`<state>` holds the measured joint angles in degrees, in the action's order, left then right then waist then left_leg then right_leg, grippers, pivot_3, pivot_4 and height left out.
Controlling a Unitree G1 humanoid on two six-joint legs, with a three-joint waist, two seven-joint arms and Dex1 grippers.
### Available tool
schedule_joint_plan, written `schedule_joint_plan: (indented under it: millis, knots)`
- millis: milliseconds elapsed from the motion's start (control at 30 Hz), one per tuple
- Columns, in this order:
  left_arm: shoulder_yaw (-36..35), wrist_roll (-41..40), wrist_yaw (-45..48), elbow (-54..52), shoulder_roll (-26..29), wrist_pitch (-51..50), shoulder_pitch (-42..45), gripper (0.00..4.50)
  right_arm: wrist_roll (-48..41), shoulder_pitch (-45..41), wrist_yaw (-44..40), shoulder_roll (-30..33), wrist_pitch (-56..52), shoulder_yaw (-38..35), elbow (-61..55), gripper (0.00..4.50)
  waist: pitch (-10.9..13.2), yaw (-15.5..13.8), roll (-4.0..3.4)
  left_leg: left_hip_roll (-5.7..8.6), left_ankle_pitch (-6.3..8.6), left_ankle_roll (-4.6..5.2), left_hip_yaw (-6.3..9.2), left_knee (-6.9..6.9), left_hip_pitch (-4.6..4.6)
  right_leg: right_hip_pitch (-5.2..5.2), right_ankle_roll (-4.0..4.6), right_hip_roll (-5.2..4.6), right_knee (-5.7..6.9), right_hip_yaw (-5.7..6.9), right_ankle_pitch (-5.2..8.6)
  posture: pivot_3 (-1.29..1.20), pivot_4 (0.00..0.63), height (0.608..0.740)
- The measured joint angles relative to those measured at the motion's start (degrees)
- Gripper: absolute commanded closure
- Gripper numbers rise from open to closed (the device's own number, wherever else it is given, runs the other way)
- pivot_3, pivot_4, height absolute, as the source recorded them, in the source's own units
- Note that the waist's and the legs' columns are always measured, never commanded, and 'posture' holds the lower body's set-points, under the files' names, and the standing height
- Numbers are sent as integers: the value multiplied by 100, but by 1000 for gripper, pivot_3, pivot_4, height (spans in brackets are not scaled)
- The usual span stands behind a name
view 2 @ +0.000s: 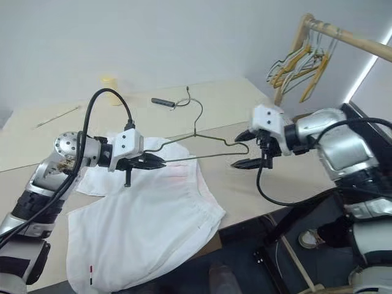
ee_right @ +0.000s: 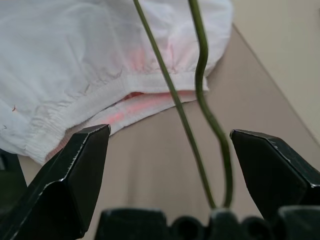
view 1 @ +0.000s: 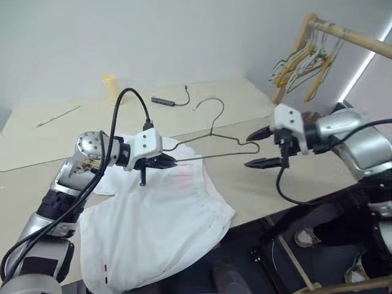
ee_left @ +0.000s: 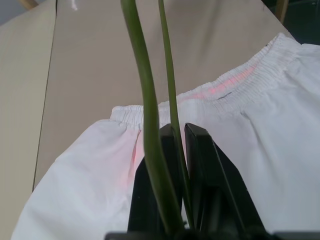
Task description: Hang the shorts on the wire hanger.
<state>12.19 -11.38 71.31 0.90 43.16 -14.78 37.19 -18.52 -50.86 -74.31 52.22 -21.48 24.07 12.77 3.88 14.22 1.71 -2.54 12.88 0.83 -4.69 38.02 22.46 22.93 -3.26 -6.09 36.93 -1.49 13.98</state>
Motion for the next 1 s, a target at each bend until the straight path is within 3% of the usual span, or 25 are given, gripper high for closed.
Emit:
schedule_joint_plan:
  millis: [200, 233, 333, 667, 767, 1000]
  knots:
    - [-3, -8, 50, -24, 1, -15, -20, 4500, 619, -156, -99, -439, -47, 26, 392, 39, -1, -266, -2, 5, 6, 10, 2, 51, 76, 54, 2, 3, 18, 14, -2, -148, 0, 740]
    - [-1, -8, 82, -26, 1, -22, -20, 4500, 652, -183, -127, -508, -75, 17, 405, 204, -1, -281, -2, 2, 10, 16, 4, 66, 86, 54, 2, 3, 19, 21, -2, -148, 0, 740]
    - [1, -1, 147, -28, 1, -20, -20, 4500, 719, -217, -227, -576, -143, -12, 404, 890, -1, -330, -2, 2, 15, 25, 4, 83, 93, 51, -3, 2, 18, 24, -5, -148, 0, 740]
    - [9, 20, 255, -18, -30, 9, -19, 4500, 934, -162, -468, -637, -147, -43, 171, 4419, -2, -390, -3, 3, 17, 27, 3, 86, 95, 50, -3, 2, 18, 29, -6, -164, 0, 740]
    - [-10, 55, 278, 18, -27, 196, -20, 4500, 945, -40, -551, -623, -121, -53, 61, 4484, -2, -389, -3, 4, 17, 27, 3, 87, 94, 48, -3, 2, 18, 32, -6, -164, 0, 740]
    - [-115, -183, 671, 351, -125, 657, -21, 2237, 853, 358, -686, -538, -149, -304, -292, 4500, -3, -388, -4, 3, 17, 27, 0, 90, 93, 42, -3, 2, 17, 42, -6, -173, 0, 740]
